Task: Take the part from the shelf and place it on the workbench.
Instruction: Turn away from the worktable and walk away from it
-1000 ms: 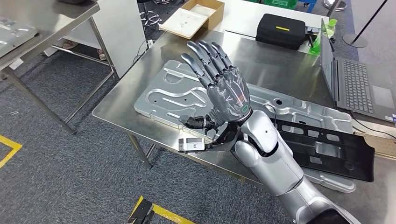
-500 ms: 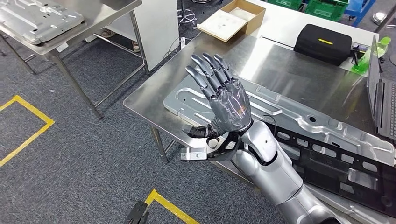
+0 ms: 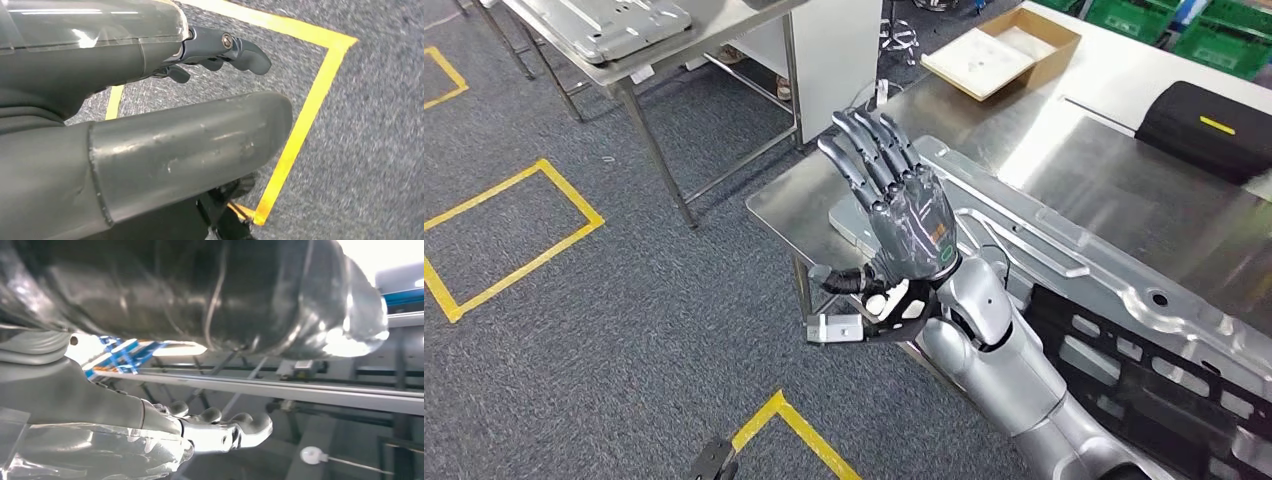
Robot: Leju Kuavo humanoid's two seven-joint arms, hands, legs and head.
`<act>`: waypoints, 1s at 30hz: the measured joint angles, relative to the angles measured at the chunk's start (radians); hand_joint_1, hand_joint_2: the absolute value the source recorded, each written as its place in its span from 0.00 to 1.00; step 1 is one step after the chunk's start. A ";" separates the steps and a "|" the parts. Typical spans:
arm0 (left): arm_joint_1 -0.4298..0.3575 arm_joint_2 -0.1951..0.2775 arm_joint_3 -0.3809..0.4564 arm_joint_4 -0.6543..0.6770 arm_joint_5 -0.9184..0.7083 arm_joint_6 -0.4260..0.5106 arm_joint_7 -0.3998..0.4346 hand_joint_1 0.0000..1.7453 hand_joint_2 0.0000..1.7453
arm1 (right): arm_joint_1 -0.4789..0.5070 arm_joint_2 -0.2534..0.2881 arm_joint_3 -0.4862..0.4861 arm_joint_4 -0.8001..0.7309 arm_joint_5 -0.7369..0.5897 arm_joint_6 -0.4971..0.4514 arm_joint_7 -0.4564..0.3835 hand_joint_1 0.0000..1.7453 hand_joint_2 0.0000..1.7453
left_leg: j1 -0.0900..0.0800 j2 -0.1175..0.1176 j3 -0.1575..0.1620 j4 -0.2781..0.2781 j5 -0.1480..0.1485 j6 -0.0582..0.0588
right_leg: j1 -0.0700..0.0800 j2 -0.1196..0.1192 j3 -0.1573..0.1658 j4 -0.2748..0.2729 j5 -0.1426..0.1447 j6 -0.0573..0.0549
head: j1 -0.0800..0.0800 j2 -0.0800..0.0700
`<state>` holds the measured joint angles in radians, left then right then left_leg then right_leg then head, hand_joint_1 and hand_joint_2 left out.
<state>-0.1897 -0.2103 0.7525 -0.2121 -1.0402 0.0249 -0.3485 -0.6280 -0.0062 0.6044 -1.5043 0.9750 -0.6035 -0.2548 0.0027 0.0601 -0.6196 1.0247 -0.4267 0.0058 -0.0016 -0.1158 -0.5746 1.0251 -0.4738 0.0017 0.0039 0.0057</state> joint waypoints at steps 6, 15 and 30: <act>0.004 0.005 0.002 0.000 0.003 0.018 0.019 0.00 0.00 | -0.001 0.005 0.000 -0.001 0.000 -0.003 -0.004 0.00 0.00 | 0.008 -0.065 0.004 -0.013 0.012 0.034 | -0.012 0.094 -0.066 0.166 -0.104 0.022 | 0.000 0.000; 0.008 0.017 0.004 0.000 0.000 0.031 0.035 0.00 0.00 | 0.009 0.003 0.000 0.000 0.004 -0.007 -0.007 0.00 0.00 | 0.011 -0.178 -0.010 -0.003 0.016 0.017 | -0.012 0.206 -0.020 0.010 0.009 -0.002 | 0.000 0.000; -0.020 0.033 0.009 0.000 0.021 0.049 0.015 0.00 0.00 | 0.011 0.015 -0.009 -0.003 0.016 -0.024 -0.011 0.00 0.00 | 0.007 -0.009 -0.007 0.011 -0.005 -0.008 | -0.006 0.018 0.000 0.008 -0.007 -0.002 | -0.005 0.000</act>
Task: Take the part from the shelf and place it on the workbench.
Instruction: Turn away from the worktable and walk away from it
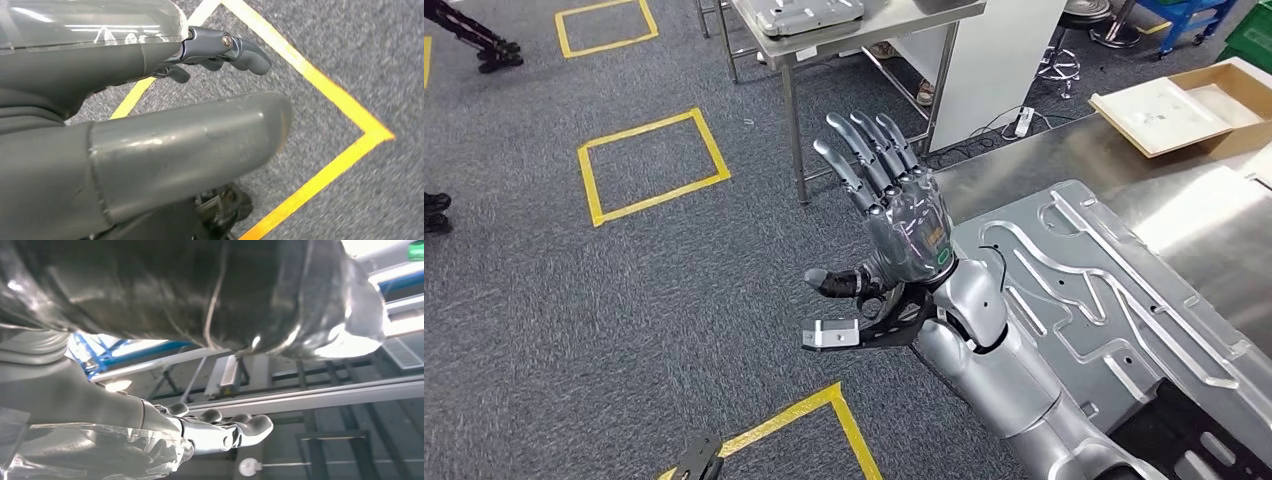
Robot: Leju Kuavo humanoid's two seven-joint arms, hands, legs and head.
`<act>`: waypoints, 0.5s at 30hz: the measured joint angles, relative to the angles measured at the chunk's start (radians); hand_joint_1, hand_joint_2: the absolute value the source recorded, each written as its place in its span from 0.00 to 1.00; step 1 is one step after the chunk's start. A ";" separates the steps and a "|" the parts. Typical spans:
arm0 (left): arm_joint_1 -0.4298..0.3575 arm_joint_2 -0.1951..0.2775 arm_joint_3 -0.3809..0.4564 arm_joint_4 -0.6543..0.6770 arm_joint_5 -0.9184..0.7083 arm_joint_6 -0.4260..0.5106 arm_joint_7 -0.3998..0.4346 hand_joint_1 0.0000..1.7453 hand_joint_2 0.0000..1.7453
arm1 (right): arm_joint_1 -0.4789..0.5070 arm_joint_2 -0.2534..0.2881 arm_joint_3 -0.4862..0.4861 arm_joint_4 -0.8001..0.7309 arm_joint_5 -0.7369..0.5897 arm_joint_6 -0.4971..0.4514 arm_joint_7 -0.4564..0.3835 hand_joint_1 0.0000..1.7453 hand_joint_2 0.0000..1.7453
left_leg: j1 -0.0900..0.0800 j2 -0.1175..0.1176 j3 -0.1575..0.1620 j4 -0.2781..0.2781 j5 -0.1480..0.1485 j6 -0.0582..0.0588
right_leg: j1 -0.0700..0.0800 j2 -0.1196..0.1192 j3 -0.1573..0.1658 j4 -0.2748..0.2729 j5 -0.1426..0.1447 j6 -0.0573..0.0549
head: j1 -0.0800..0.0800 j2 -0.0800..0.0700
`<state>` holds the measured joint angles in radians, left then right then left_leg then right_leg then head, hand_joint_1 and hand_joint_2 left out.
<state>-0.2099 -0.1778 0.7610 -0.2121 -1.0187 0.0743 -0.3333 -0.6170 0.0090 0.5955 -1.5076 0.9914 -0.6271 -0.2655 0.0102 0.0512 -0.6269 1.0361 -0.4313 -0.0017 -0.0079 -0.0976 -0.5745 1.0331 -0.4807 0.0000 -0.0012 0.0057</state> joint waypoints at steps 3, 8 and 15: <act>0.000 0.001 0.006 0.000 0.005 -0.005 0.006 0.00 0.00 | 0.000 0.003 -0.001 -0.002 0.006 -0.001 -0.001 0.00 0.00 | 0.000 -0.030 -0.001 -0.005 0.006 0.019 | 0.000 -0.009 0.005 0.001 -0.007 0.014 | 0.000 0.000; 0.005 0.002 0.009 0.000 0.006 -0.008 0.013 0.00 0.00 | 0.014 0.003 -0.009 -0.002 0.016 -0.007 0.000 0.00 0.00 | 0.003 -0.077 0.001 -0.013 0.014 0.039 | -0.005 0.090 -0.105 0.232 -0.125 0.024 | 0.001 0.000; 0.013 0.001 0.012 0.000 0.002 -0.024 0.016 0.00 0.00 | 0.030 0.003 -0.019 0.003 0.017 -0.009 0.001 0.00 0.00 | 0.003 -0.165 -0.004 -0.010 0.019 0.028 | -0.005 0.180 -0.021 0.009 0.018 -0.003 | 0.001 0.000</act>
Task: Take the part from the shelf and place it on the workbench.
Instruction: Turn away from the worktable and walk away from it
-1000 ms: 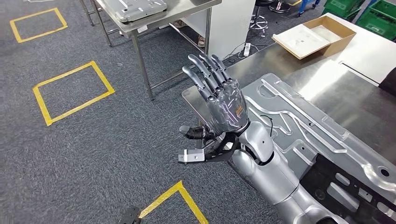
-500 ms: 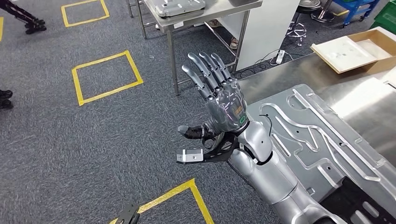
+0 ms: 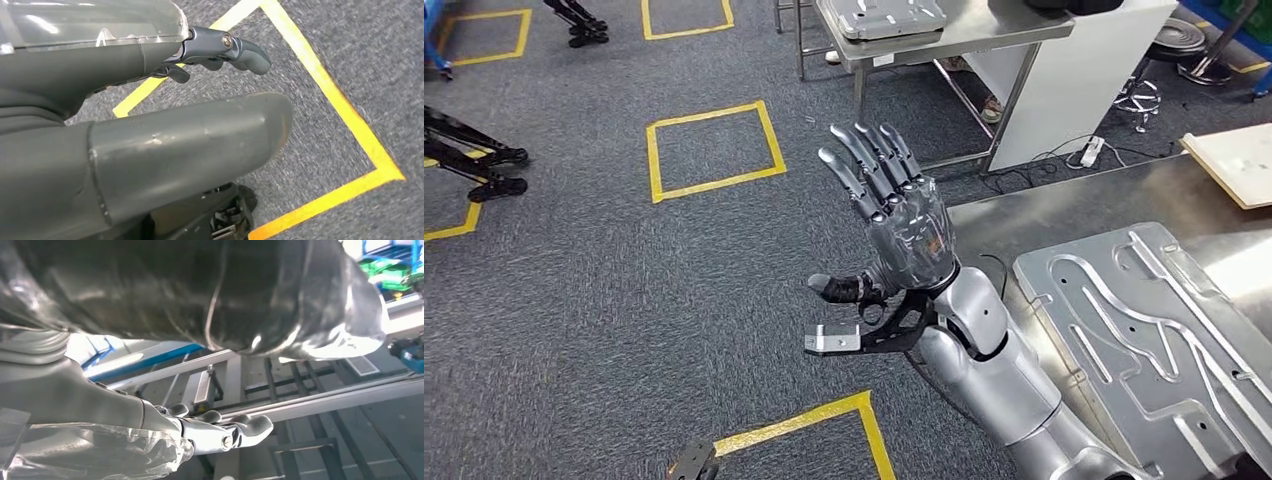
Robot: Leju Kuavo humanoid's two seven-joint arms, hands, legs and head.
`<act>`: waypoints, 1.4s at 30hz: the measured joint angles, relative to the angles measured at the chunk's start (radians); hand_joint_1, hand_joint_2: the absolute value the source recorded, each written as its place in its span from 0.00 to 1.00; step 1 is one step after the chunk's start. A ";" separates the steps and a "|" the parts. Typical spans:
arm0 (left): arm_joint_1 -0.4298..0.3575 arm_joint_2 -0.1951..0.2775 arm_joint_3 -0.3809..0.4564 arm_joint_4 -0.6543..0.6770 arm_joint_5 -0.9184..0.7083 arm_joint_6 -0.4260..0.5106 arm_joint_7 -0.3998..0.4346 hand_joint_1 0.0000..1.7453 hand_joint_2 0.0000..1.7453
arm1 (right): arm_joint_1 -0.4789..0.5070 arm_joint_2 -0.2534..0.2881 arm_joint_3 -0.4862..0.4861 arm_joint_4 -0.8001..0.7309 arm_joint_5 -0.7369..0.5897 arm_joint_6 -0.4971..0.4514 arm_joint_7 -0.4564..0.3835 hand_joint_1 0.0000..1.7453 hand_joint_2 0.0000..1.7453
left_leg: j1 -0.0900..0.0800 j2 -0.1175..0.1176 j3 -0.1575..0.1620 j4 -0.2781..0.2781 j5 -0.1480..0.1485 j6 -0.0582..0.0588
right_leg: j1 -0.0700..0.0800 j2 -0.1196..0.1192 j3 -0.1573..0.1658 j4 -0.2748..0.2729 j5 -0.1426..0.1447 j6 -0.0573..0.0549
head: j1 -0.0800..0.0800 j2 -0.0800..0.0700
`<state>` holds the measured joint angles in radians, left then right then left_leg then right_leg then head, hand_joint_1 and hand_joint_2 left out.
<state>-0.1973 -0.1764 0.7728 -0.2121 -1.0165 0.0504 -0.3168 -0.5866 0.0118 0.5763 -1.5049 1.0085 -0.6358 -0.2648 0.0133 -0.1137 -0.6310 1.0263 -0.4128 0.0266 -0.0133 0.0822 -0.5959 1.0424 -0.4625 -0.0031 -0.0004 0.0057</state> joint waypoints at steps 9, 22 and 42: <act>0.013 0.004 0.001 0.000 -0.009 -0.042 0.011 0.00 0.00 | 0.020 0.010 -0.008 0.011 0.003 -0.009 0.001 0.00 0.00 | 0.004 0.103 -0.131 0.255 -0.117 -0.041 | -0.005 -0.113 0.027 -0.037 0.002 -0.016 | -0.004 0.000; 0.033 0.013 0.001 0.000 -0.013 -0.059 0.033 0.00 0.00 | 0.043 0.010 -0.038 0.047 0.003 -0.028 0.002 0.00 0.00 | 0.003 0.105 0.006 -0.006 -0.005 0.005 | -0.002 -0.107 -0.027 0.132 -0.121 0.027 | -0.003 0.000; 0.033 0.023 0.000 0.000 -0.025 -0.060 0.031 0.00 0.00 | 0.089 0.017 -0.102 0.100 -0.004 -0.059 -0.027 0.00 0.00 | 0.006 0.117 -0.092 0.192 -0.068 -0.046 | 0.002 -0.146 0.029 -0.026 -0.011 -0.017 | -0.005 0.000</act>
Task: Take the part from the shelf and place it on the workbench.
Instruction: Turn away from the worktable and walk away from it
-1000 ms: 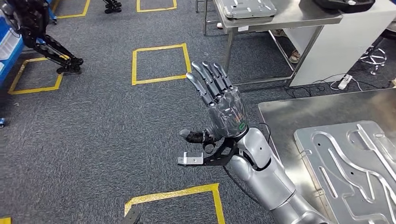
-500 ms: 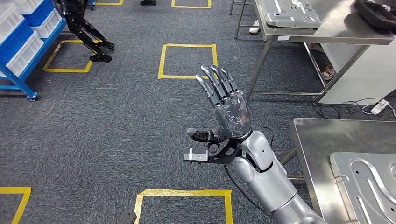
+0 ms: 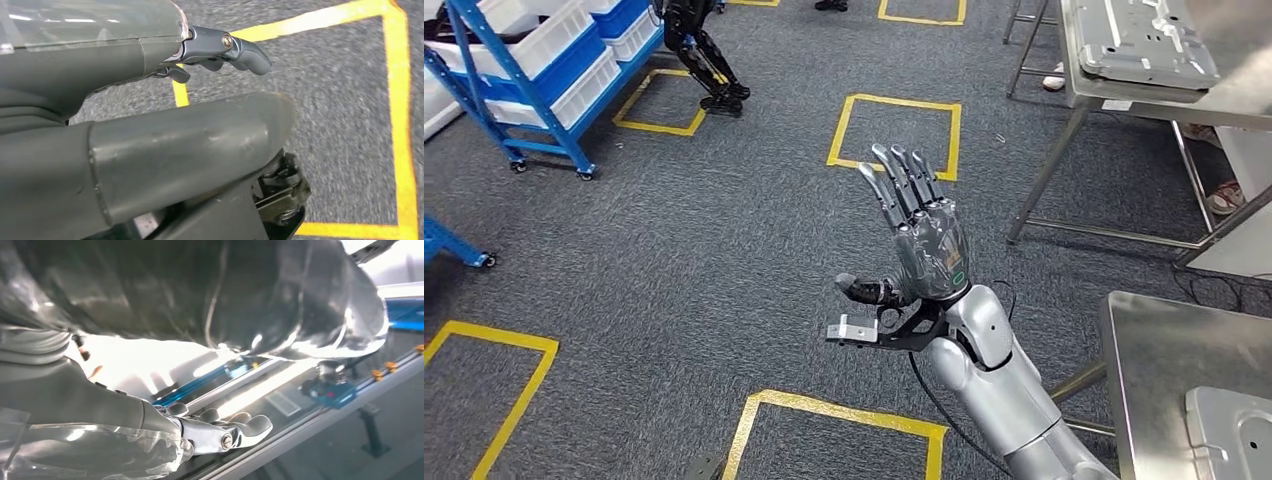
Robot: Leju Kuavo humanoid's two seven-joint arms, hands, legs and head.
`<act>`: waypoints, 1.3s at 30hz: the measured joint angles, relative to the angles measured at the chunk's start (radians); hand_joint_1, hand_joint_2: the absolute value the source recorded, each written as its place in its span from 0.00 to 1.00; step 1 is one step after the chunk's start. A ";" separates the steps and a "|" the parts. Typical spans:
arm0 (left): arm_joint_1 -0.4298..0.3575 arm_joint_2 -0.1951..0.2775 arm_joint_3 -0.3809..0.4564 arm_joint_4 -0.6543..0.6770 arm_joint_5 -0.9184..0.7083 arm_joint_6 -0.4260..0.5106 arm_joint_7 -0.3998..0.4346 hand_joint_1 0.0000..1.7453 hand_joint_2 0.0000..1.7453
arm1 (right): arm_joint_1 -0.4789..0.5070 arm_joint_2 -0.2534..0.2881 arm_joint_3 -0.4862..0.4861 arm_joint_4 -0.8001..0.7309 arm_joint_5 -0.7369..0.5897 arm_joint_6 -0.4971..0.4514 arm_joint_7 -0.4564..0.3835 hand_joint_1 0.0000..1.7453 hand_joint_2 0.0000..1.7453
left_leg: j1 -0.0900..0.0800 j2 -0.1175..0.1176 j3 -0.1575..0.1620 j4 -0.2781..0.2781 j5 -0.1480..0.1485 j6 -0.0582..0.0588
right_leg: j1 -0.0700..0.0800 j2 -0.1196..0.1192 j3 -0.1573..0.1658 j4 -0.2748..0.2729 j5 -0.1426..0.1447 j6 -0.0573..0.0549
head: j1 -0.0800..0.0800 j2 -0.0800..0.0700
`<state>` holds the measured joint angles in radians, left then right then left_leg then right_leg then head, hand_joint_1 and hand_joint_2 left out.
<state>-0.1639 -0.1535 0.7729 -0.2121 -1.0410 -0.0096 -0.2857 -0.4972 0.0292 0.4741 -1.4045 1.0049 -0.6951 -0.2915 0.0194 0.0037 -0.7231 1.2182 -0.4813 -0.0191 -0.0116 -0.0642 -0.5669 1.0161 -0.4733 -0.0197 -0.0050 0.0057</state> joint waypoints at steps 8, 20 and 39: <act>0.015 0.009 0.001 0.000 0.008 0.002 -0.008 0.00 0.00 | 0.007 0.005 -0.024 0.028 -0.003 -0.001 -0.023 0.00 0.00 | -0.009 0.017 0.104 -0.200 0.060 0.038 | 0.005 -0.048 0.009 0.013 -0.024 0.034 | 0.000 0.000; 0.020 0.002 0.002 0.000 0.032 0.001 -0.026 0.00 0.00 | 0.019 0.023 -0.107 0.173 0.000 -0.003 -0.093 0.00 0.00 | -0.008 -0.107 0.094 -0.193 0.068 0.043 | -0.009 0.122 -0.029 0.065 -0.017 0.035 | 0.001 0.000; 0.040 0.002 0.009 0.000 0.035 0.016 -0.020 0.00 0.00 | 0.021 0.080 -0.276 0.349 0.022 -0.004 -0.185 0.00 0.00 | -0.024 0.037 0.100 -0.197 0.057 0.038 | 0.018 -0.059 0.013 0.008 -0.029 0.016 | 0.001 0.000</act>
<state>-0.1239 -0.1510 0.7818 -0.2121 -1.0060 0.0064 -0.3059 -0.4764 0.1097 0.1979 -1.0558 1.0270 -0.6992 -0.4769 -0.0042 0.0410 -0.6234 1.0213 -0.4240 0.0188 0.0061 -0.1234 -0.5538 1.0236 -0.5025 -0.0036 -0.0043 0.0057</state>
